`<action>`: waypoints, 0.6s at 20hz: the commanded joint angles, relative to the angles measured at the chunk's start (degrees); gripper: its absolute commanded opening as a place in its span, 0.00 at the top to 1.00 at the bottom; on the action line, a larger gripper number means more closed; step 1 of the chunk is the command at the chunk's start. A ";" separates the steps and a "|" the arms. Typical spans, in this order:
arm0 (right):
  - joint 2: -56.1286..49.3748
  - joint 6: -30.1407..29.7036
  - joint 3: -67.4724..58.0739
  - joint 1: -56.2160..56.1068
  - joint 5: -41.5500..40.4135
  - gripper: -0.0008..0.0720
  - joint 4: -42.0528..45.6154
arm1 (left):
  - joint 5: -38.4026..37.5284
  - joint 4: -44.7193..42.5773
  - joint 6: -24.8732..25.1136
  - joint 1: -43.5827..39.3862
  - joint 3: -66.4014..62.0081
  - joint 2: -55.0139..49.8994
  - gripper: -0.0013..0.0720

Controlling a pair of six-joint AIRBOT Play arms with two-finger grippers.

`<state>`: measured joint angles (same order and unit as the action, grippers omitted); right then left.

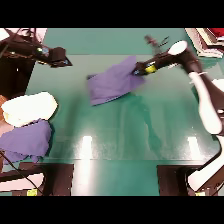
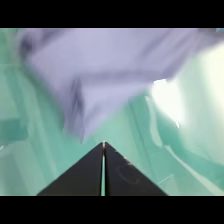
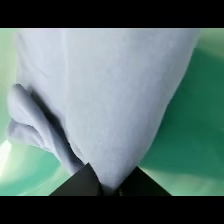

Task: Fold the shirts.

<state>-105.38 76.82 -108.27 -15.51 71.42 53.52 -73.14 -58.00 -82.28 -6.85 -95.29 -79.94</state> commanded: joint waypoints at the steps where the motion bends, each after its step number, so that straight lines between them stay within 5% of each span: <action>1: 6.99 1.22 0.22 13.55 2.62 0.96 7.10 | 5.44 0.00 0.22 -7.74 0.00 0.00 0.95; 12: 10.40 1.09 2.58 45.62 -2.58 0.96 5.99 | 15.63 0.02 -0.39 -19.47 0.00 0.00 0.95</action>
<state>-95.24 77.93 -105.80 24.67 71.50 59.57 -59.07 -57.98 -82.08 -24.93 -95.29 -79.94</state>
